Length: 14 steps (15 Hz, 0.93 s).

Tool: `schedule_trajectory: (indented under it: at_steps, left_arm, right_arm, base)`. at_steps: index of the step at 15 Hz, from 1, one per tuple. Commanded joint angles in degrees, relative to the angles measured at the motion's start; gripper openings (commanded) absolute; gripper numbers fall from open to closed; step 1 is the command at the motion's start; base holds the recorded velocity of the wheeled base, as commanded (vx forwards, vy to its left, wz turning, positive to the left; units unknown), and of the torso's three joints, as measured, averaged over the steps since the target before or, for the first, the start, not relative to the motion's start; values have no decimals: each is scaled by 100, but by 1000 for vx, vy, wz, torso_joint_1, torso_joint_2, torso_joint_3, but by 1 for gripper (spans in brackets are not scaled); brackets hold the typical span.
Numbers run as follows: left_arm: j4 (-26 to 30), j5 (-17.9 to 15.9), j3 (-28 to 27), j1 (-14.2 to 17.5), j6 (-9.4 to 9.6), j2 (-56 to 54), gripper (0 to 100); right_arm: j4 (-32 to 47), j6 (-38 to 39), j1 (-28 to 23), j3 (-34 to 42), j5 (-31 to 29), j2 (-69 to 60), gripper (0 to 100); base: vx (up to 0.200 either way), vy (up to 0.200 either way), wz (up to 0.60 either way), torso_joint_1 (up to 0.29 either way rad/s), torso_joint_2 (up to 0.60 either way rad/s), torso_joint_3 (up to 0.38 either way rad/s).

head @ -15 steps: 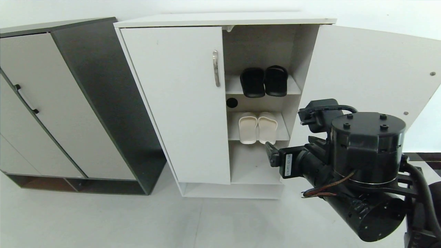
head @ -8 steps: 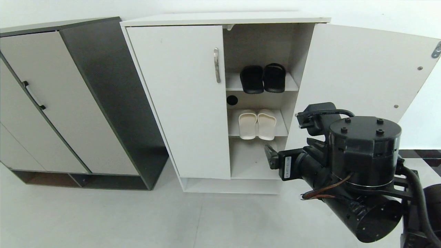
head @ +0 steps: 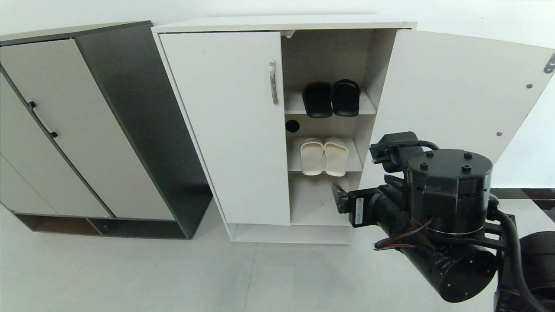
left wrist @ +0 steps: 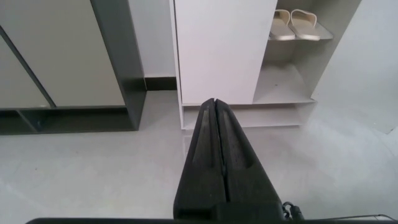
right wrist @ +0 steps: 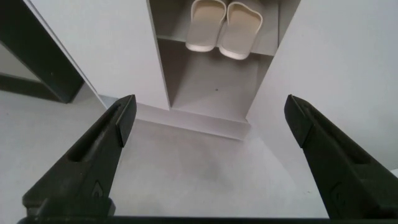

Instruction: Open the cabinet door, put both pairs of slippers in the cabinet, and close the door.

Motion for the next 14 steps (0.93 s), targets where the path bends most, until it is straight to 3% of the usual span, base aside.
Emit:
schedule_trajectory:
  at_steps: [1, 10, 14]
  left_arm:
    - [-2, 1, 0, 1, -1, 8, 0]
    - [-2, -8, 0, 1, -1, 8, 0]
    - [-2, -8, 0, 1, -1, 8, 0]
  right_arm:
    - [0, 1, 2, 0, 0, 22, 100]
    - [0, 1, 2, 27, 150, 39, 100]
    - [0, 1, -7, 27, 150, 39, 100]
  base:
    - [0, 0, 0, 0, 0, 0]
    - [0, 0, 0, 0, 0, 0]
    - [0, 0, 0, 21, -194, -301]
